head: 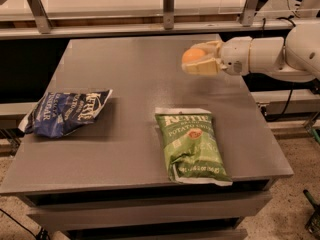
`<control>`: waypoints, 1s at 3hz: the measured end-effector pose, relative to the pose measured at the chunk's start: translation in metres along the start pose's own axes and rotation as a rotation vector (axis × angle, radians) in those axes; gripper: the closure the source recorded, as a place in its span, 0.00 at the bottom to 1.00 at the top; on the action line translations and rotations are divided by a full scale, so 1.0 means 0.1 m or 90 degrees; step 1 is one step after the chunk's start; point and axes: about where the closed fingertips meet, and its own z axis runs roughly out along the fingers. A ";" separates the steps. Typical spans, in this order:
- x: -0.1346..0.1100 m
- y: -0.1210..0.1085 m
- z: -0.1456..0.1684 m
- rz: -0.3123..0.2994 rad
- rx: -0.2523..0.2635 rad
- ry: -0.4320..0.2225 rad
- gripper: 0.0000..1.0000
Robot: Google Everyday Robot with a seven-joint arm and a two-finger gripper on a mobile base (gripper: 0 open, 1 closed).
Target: Move orange near green jalapeno chip bag
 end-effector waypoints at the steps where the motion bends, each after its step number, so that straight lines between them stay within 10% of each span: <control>1: -0.06 0.28 -0.28 -0.028 -0.023 0.010 1.00; 3: -0.03 0.86 -0.71 -0.073 -0.062 0.037 1.00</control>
Offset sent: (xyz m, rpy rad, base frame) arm -0.1295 -0.0394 0.0040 -0.1566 -0.0209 0.0860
